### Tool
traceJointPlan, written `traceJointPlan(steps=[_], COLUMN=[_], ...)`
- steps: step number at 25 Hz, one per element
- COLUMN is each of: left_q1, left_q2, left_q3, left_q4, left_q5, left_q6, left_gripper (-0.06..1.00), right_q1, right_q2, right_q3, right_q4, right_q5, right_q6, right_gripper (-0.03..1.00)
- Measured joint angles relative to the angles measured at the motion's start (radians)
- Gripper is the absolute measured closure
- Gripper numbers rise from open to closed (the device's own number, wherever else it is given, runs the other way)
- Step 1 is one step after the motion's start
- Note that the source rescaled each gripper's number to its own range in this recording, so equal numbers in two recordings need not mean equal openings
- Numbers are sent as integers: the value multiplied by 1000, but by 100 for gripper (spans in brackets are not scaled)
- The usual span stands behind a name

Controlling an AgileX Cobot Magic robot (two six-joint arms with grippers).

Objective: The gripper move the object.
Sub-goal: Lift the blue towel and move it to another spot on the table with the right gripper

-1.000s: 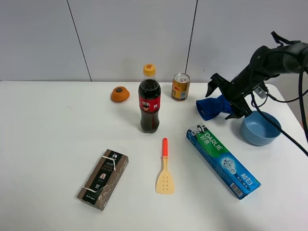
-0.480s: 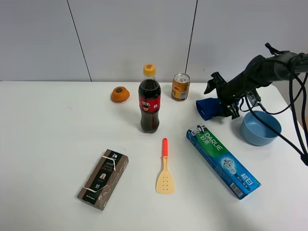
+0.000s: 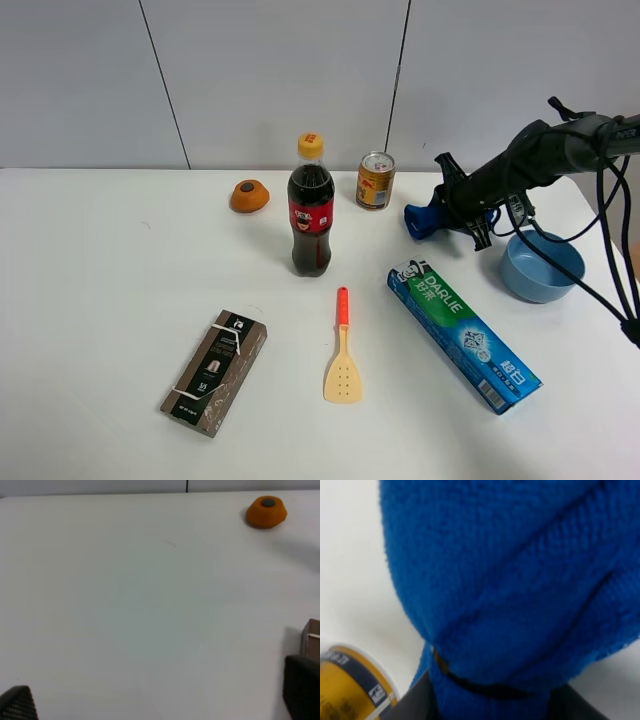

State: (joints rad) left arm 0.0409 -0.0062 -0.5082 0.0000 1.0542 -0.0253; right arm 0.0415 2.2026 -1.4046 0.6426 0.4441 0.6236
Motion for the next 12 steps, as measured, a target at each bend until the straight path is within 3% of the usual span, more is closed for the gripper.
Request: traceJointPlan(steps=[6, 12], left_q1=[0, 0], left_q2=[0, 0], left_q3=[0, 0], left_q4=[0, 0], left_q5=[0, 0], left_q6=[0, 0], left_gripper=[-6, -6], right_q1=[0, 2], right_q2=[-48, -235], right_q3=[2, 2], right_q4=[16, -131], right_q5=[29, 113], right_q6=[-79, -125], right_gripper=[97, 97])
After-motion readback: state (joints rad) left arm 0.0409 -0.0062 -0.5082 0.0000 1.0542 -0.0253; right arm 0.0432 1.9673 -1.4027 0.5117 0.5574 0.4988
